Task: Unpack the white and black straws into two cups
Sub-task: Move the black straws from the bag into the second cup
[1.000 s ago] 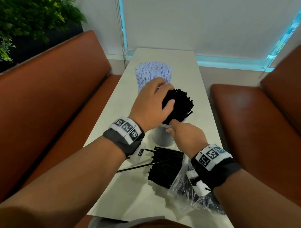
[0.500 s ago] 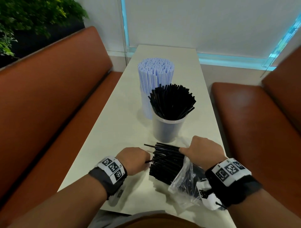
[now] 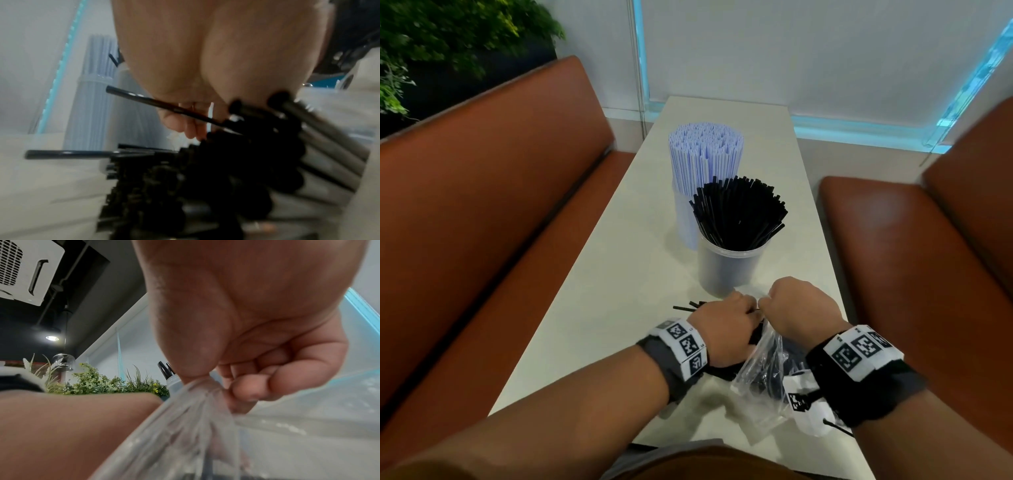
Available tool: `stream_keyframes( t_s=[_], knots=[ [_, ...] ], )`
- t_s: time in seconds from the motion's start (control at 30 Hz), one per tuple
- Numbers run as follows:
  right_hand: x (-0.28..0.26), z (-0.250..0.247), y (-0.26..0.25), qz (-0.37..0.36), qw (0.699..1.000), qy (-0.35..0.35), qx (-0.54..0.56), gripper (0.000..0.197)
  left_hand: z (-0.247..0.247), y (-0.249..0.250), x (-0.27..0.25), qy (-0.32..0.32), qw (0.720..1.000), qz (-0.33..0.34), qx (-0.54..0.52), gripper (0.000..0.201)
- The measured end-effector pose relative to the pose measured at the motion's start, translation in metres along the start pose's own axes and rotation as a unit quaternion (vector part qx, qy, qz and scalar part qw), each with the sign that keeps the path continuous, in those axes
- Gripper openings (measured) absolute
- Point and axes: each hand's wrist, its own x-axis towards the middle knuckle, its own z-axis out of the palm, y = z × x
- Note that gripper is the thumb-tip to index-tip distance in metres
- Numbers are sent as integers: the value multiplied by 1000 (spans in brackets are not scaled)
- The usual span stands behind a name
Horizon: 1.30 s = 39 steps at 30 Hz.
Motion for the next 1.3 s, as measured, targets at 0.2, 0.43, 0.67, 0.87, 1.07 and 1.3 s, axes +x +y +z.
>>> stream_keyframes(
  t_s=[0.2,0.43,0.67,0.87,1.07,1.3],
  knots=[
    [1,0,1,-4,1000,-1,6,22,-6,13,14,-61,996,-3,66,28],
    [3,0,1,-17,1000,22,7,19,-11,8,19,-49,991,9,121,24],
    [11,4,7,-15,998,30,48,23,-19,-36,-3,39,996,-15,81,30],
    [18,12,19,-1,995,58,75,21,-15,-88,-42,25,993,-73,88,21],
    [18,16,22,-22,994,53,87,45,-7,-122,-75,43,987,-153,22,18],
    [-13,3,-22,-143,849,166,481,39,-13,-84,-64,152,976,-143,-67,16]
  ],
)
